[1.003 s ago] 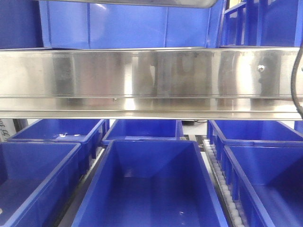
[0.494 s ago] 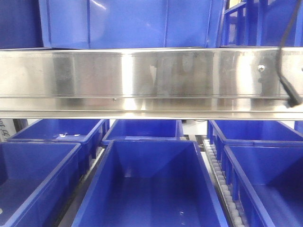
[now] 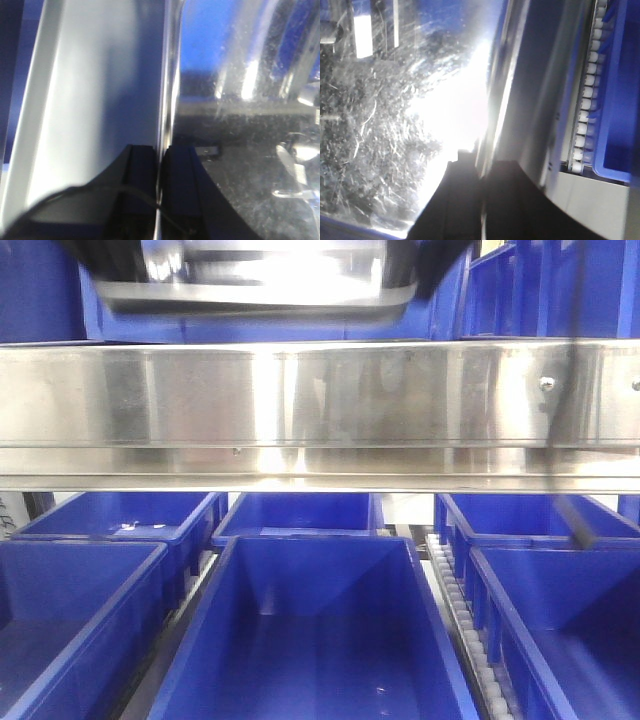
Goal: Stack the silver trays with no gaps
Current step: 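Lower the small tray into the larger tray and open both grippers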
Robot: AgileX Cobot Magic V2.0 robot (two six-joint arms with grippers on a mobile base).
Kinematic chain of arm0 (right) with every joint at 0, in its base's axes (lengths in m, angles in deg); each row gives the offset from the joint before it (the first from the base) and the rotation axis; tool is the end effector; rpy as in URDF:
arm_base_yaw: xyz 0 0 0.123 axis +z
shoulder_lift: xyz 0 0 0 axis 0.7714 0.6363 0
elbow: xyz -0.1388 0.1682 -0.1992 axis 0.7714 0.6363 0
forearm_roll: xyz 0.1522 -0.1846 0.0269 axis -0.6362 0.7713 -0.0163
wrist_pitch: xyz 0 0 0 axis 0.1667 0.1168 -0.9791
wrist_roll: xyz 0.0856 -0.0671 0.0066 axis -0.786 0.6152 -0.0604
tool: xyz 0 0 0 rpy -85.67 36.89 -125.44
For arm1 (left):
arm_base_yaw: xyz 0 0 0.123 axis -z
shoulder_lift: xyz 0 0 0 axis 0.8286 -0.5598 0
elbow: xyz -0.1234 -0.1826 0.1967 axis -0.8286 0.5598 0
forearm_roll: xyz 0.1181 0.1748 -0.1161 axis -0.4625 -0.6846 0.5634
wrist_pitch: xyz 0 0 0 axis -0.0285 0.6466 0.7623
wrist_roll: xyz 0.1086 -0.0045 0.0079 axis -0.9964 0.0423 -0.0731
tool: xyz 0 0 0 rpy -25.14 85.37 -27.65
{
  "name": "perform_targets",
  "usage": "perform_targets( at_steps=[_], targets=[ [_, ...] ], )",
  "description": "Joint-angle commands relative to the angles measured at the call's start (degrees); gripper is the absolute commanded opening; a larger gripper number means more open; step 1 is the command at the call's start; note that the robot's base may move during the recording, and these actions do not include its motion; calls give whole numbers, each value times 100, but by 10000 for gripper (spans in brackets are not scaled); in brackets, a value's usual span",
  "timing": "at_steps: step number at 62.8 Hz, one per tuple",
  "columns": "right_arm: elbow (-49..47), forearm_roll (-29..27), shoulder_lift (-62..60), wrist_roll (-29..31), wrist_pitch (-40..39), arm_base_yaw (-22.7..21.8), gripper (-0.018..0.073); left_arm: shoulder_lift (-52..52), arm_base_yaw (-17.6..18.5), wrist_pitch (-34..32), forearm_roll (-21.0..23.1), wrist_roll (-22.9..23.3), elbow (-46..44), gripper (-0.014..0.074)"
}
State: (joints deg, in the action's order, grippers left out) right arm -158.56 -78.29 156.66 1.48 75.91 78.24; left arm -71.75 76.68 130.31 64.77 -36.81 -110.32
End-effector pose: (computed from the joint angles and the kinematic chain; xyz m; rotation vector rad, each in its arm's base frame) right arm 0.3658 0.1924 0.3323 -0.0812 2.6591 0.3084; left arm 0.3860 -0.1414 0.3412 0.1417 2.6049 -0.1657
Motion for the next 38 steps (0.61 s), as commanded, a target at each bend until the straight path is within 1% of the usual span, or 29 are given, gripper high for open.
perform_targets(
  at_steps=[1, 4, 9, 11, 16, 19, 21, 23, 27, 29, 38],
  targets=[
    [-217, 0, -266, 113, -252, -9, 62, 207, -10, -513, -93, -49, -237, -39],
    [-217, 0, -247, 113, -273, -9, 94, 195, -10, -513, -93, -49, -237, -9],
    [-217, 0, -247, 113, -296, -9, 217, 186, -10, -548, -118, -56, -237, 85],
    [-217, 0, -247, 113, -291, -9, 282, 186, -10, -561, -158, -56, -249, 134],
    [-217, 42, -247, 113, -260, -9, 512, 186, -10, -549, -308, -56, -259, 314],
    [-217, 85, -247, 113, -239, -9, 606, 186, -10, -548, -406, -56, -259, 396],
    [-217, 111, -247, 113, -225, -9, 648, 186, -10, -548, -442, -56, -259, 446],
    [-217, 135, -247, 113, -185, -9, 638, 186, -10, -535, -455, -56, -259, 498],
    [-217, 163, -268, 113, -132, -9, 626, 206, -10, -438, -469, -56, -301, 559],
    [-217, 163, -291, 113, -111, -9, 624, 206, -10, -381, -469, -56, -353, 571],
    [-224, 163, -597, 113, -143, -9, 615, 360, 24, 24, -469, -89, -638, 568]
  ],
)
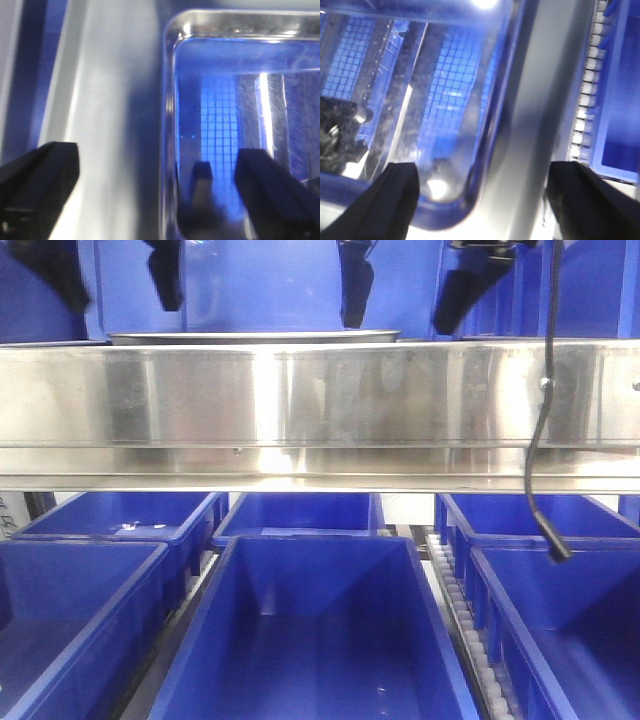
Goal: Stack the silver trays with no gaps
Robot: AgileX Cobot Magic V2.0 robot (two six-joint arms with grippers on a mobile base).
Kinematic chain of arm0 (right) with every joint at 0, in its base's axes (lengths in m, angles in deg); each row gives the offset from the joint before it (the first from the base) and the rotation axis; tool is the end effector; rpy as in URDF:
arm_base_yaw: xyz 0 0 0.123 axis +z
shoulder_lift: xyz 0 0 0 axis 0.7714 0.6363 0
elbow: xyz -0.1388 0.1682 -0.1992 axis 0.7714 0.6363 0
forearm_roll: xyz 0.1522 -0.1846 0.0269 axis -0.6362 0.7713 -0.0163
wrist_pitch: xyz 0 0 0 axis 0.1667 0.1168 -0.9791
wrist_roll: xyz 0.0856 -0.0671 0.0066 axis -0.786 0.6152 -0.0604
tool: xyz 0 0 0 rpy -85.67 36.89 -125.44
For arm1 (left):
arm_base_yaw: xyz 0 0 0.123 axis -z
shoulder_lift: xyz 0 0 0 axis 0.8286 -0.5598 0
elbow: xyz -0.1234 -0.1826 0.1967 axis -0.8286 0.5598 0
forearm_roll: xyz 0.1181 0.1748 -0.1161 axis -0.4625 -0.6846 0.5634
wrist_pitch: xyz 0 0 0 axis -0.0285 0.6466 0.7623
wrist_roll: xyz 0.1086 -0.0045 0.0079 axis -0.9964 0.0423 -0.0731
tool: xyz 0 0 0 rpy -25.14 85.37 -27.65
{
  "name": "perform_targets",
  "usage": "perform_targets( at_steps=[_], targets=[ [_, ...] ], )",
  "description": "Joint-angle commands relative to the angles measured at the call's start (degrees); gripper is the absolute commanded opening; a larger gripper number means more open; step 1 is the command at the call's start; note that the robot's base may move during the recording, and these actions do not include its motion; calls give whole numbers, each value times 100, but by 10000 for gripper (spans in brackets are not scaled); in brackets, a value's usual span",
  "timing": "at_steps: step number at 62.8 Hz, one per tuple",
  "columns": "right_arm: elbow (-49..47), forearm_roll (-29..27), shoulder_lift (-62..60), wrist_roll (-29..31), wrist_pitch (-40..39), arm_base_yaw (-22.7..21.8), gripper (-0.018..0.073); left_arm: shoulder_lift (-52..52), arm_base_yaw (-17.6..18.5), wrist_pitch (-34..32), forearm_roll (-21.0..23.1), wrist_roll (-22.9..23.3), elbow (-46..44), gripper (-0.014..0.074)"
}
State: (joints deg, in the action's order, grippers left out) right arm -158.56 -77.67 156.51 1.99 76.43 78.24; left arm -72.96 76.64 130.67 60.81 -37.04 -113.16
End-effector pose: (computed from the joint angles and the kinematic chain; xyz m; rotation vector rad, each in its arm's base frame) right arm 0.3650 0.1908 0.3329 -0.0961 2.6609 0.2887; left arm 0.3945 -0.1371 0.3472 0.1593 2.5655 -0.0838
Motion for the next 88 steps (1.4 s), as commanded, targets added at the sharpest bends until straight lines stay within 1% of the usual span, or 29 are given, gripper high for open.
perform_targets(
  at_steps=[1, 5, 9, 10, 13, 15, 18, 20, 21, 27, 30, 37, 39, 42, 46, 51, 59, 65, 71, 76, 82, 88],
  targets=[
    [-224, 100, -633, 63, -193, -9, 604, 513, 42, 38, -73, -78, -380, 568],
    [-224, 100, -851, 74, -187, -9, 549, 737, 114, 84, -73, -184, -422, 565],
    [-224, 100, -1159, 91, -150, -3, 439, 1046, 232, 84, -73, -301, -422, 545],
    [-224, 100, -1229, 99, -143, 4, 393, 1119, 264, 113, -73, -316, -422, 532],
    [-224, 100, -1441, 107, -126, 15, 294, 1397, 390, 126, -106, -346, -382, 501],
    [-224, 100, -1581, 107, -126, 22, 227, 1569, 475, 126, -136, -406, -317, 473],
    [-210, 100, -1868, 113, -131, 27, 102, 1882, 636, 126, -254, -517, -185, 416],
    [-189, 100, -2008, 129, -126, 27, 49, 2076, 735, 126, -333, -530, -83, 369],
    [-160, 100, -2118, 146, -126, 27, 39, 2226, 810, 97, -383, -530, 13, 338],
    [115, 171, -2630, 373, -153, 27, 56, 2952, 1101, -158, -545, -530, 604, 210],
    [368, 202, -2927, 547, -203, 27, 56, 3380, 1207, -481, -545, -530, 1012, 126],
    [1237, 229, -3686, 926, -453, 27, 56, 4466, 1304, -1253, -475, -508, 2074, -27],
    [1571, 229, -3896, 995, -551, 27, 56, 4720, 1304, -1431, -433, -508, 2428, -55],
    [2069, 229, -4319, 1084, -759, 27, 56, 5156, 1304, -1735, -429, -471, 2936, -43],
    [2826, 229, -4867, 1225, -1127, 27, 56, 5753, 1304, -2145, -429, -466, 3681, -48],
    [3762, 229, -5551, 1413, -1743, 27, 56, 6434, 1304, -2611, -429, -466, 4562, -48],
    [5169, 239, -6613, 1560, -2734, 27, 56, 7432, 1304, -3103, -429, -466, 5809, -48],
    [6053, 297, -7392, 1706, -3317, 27, 56, 8079, 1304, -3341, -367, -466, 6585, -48],
    [6857, 343, -8135, 1971, -3805, 27, 56, 8586, 1304, -3616, -377, -466, 7136, -48],
    [7393, 343, -8644, 2038, -4122, 27, 56, 8883, 1304, -3849, -377, -466, 7429, -48],
    [7789, 343, -8986, 2038, -4421, 27, 56, 9004, 1304, -3953, -377, -466, 7602, -48],
    [7926, 343, -9035, 2038, -4531, 27, 56, 9004, 1304, -3953, -377, -466, 7653, -48]
  ],
)
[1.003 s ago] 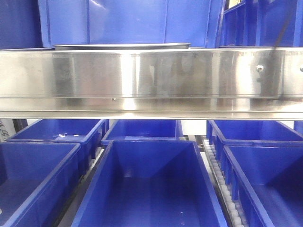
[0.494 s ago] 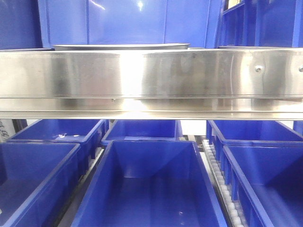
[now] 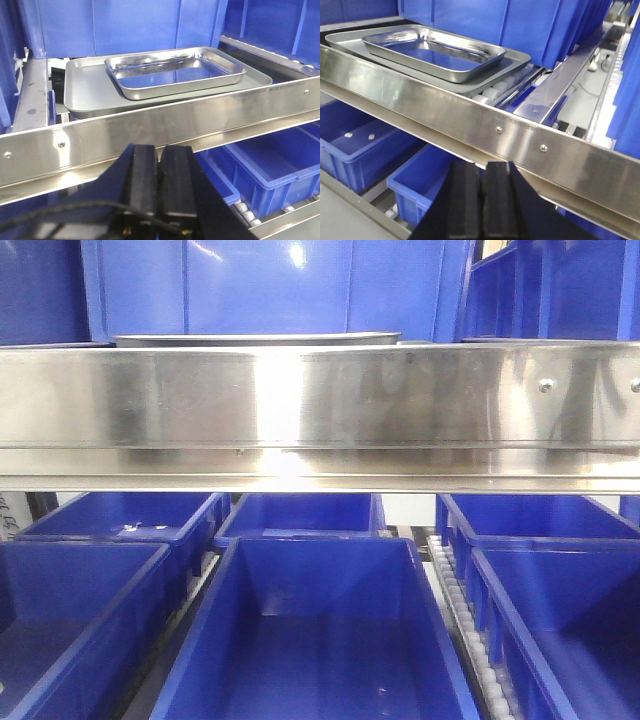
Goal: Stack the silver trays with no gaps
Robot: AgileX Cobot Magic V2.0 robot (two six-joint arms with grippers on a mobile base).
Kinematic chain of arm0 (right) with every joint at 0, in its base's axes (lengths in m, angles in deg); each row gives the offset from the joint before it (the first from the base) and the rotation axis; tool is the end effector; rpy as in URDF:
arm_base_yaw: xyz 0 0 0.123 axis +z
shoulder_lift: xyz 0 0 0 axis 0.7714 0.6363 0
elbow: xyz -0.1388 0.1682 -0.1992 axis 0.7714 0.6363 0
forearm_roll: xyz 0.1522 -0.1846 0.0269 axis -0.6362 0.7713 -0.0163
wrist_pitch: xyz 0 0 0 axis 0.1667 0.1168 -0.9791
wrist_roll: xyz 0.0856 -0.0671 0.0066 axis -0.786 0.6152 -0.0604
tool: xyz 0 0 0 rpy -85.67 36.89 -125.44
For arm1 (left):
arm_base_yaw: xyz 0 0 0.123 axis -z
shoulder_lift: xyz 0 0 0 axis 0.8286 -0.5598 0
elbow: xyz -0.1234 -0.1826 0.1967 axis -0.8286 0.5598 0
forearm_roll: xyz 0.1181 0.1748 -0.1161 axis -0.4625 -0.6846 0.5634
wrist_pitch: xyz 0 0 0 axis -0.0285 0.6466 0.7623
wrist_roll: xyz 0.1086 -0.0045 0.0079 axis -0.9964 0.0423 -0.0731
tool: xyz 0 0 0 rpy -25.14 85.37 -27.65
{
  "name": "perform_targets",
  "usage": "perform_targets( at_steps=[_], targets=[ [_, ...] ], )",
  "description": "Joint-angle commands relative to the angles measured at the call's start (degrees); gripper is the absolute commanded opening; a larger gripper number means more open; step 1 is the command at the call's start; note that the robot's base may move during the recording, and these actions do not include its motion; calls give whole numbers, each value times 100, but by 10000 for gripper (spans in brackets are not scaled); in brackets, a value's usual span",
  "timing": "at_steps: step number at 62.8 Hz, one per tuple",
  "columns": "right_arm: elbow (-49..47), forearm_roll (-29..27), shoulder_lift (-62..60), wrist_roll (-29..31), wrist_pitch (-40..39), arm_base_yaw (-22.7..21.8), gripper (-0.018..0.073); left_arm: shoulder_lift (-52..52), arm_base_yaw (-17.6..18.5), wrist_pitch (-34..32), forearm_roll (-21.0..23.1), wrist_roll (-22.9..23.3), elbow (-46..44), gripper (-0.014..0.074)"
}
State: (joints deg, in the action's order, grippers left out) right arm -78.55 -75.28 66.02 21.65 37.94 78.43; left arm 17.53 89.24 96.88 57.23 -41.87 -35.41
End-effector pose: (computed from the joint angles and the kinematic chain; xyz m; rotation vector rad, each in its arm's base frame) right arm 0.0575 0.0276 0.2972 -0.3955 1.7451 0.3489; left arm 0.0529 -0.0233 0.3220 0.4286 1.7207 -0.3600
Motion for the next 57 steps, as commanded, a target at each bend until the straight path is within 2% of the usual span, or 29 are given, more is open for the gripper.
perform_targets(
  at_steps=[1, 25, 27, 30, 32, 35, 38, 44, 51, 57],
  targets=[
    [-75, 104, 14, 71, -682, 9, 56, -45, 44, -573, -18, 17, -122, -48],
    [-61, 104, 14, 71, -632, 4, 56, -45, 44, -573, 9, 17, -122, -48],
    [-61, 104, 14, 71, -632, 4, 56, -45, 44, -573, 125, 17, -122, -48],
    [-61, 104, 14, 71, -632, 4, 56, -45, -4, -561, 617, 17, -122, -48],
    [-61, 104, 14, 71, -632, 4, 56, -33, -83, -503, 698, -6, -122, -48],
    [-61, 104, 14, 71, -632, 4, 56, 20, -301, -503, 704, -206, -122, -48],
    [-61, 104, 14, 71, -632, 4, 56, 92, -544, -545, 901, -588, -68, -48],
    [-61, 104, 14, 71, -632, 4, 56, 383, -1272, -886, 1104, -1122, 276, -48],
    [-61, 104, 14, 71, -632, 4, 56, 856, -2099, -1564, 1194, -1177, 1013, -48],
    [-61, 104, 14, 71, -632, 4, 56, 1280, -2570, -2259, 1238, -1177, 1777, -48]
  ],
)
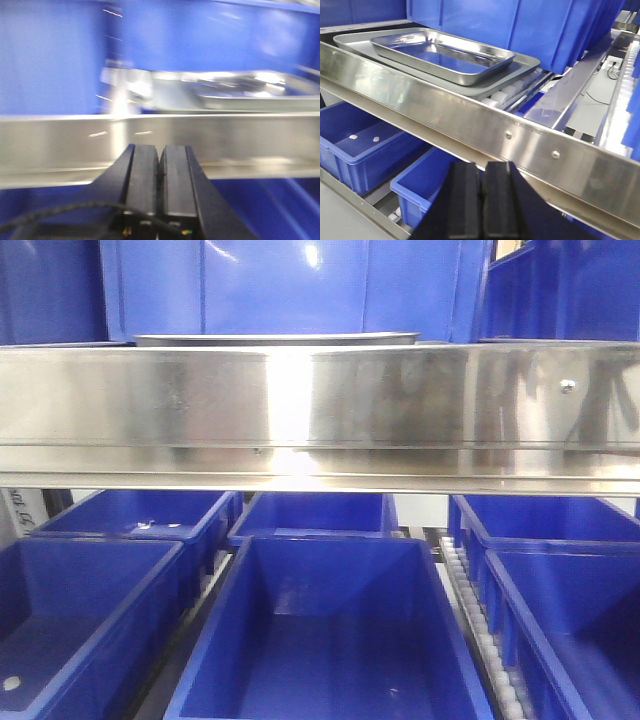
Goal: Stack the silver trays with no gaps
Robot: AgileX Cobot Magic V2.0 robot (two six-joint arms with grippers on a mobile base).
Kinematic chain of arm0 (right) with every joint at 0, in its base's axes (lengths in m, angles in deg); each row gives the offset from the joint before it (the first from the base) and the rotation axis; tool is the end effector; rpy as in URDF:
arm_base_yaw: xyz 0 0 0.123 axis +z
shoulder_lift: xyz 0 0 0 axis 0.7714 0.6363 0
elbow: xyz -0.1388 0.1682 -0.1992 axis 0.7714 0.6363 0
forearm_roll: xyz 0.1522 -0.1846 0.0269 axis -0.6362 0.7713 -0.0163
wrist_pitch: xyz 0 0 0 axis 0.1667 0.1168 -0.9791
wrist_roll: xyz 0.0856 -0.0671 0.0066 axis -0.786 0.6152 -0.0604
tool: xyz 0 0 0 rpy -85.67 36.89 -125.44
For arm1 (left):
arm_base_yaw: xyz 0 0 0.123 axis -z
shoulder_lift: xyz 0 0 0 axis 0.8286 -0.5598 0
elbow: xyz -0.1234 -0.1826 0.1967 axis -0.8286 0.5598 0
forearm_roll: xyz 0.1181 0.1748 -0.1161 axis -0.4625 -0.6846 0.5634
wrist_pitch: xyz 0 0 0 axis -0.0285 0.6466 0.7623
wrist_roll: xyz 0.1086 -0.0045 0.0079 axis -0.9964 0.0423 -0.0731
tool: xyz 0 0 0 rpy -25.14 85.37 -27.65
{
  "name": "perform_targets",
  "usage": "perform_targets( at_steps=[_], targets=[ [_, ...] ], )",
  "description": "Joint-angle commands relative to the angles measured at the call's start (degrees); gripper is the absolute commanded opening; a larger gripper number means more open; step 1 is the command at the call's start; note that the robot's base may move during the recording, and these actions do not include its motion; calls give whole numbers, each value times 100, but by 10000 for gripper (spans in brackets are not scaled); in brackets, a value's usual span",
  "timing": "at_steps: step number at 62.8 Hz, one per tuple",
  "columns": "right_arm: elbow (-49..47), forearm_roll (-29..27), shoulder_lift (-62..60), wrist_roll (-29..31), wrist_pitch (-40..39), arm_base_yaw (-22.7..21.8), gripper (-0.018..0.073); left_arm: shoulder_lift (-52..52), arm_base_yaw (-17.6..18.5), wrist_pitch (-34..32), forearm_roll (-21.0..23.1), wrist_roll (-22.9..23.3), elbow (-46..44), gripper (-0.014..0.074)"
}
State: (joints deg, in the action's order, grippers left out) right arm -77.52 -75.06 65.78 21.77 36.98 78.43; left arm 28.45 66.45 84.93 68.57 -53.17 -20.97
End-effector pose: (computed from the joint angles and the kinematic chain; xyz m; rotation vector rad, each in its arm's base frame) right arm 0.0581 0.0278 0.2932 -0.3994 1.7407 0.3444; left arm 0.0459 -0.0092 0.2702 0.1558 1.6140 -0.1446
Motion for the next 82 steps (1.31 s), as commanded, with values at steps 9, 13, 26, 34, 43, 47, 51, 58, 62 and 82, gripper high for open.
perform_targets(
  at_steps=[9, 13, 26, 34, 43, 47, 51, 58, 62, 82],
  targets=[
    [-164, 82, 38, 59, -536, 4, 56, 757, -592, -2069, 104, -47, 1464, -48],
    [-164, 82, 38, 59, -525, 4, 56, 715, -639, -2217, 104, -47, 1746, -48],
    [-164, 82, 38, 59, -513, 4, 56, 723, -638, -1896, 104, -47, 1723, -48],
    [-164, 82, 38, 59, -513, 4, 56, 723, -638, -1896, 104, -47, 1723, -48],
    [-164, 82, 38, 59, -513, 4, 56, 723, -638, -1896, 104, -47, 1723, -48],
    [-164, 82, 38, 59, -513, 4, 56, 723, -638, -1896, 104, -47, 1723, -48],
    [-164, 82, 38, 59, -513, 4, 56, 723, -638, -1896, 104, -47, 1723, -48],
    [-164, 82, 38, 59, -513, 4, 56, 723, -638, -1896, 104, -47, 1723, -48],
    [-157, 154, 38, 85, -516, -25, 56, 723, -638, -1896, 104, -47, 1723, -48],
    [852, -197, -328, 221, -1670, -2296, 56, 723, -638, -1896, 104, -47, 1723, -48]
  ],
)
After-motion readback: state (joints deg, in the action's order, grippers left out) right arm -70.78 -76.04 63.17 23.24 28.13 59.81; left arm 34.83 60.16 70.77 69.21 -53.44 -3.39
